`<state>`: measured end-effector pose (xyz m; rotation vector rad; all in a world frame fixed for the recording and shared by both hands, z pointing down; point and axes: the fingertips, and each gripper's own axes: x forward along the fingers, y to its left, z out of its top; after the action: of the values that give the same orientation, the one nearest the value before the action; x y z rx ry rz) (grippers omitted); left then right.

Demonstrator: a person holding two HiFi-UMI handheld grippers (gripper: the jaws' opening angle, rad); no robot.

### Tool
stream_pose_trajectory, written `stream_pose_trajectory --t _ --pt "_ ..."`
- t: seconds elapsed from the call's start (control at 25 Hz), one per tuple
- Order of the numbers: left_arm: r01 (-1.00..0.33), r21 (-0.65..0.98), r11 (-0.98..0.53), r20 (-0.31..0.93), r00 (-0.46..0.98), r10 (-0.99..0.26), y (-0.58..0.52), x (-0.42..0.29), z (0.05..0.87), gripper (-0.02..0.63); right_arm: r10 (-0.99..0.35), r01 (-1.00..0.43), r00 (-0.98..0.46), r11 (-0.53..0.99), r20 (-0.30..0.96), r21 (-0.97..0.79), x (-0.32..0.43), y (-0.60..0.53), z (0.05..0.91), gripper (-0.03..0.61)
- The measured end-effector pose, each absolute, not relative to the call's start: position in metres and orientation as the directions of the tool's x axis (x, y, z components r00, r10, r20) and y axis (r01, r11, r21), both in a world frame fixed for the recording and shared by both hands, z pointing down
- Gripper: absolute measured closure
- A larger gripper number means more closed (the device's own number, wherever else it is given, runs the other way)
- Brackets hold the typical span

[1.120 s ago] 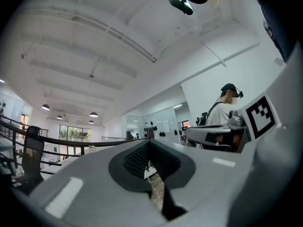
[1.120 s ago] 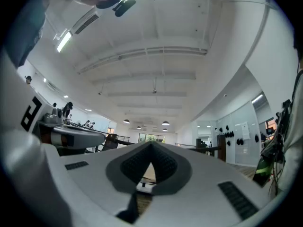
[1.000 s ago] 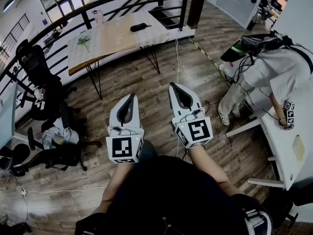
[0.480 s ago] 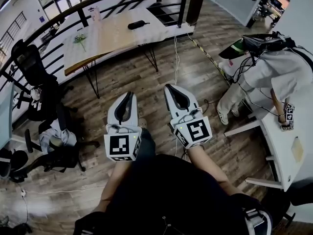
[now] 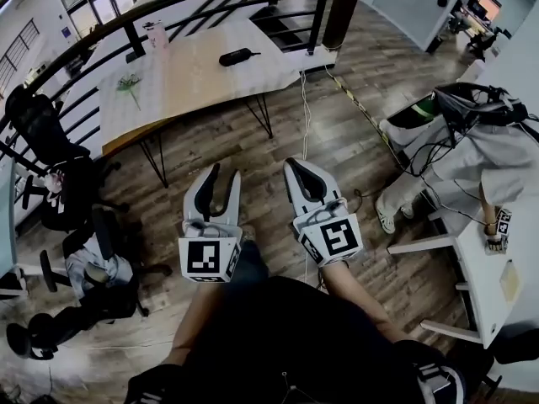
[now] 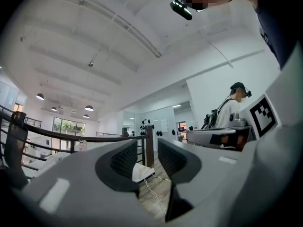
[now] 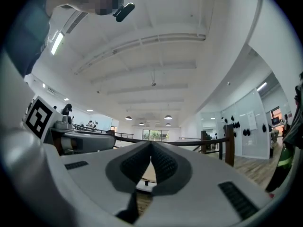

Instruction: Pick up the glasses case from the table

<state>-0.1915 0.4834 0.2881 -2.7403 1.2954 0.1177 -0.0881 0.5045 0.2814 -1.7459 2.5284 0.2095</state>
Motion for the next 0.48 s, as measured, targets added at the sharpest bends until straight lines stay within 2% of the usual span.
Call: stream_pose_trajectory --t 0.48 --pt "-0.725 -0.037 -0.688 -0.129 0.686 -0.716 0.311 -0.182 0.287 0.492 -0.96 -0.962 -0.266 0.259 -0.092 0.08 -0.073 0.343 0.283 0.571"
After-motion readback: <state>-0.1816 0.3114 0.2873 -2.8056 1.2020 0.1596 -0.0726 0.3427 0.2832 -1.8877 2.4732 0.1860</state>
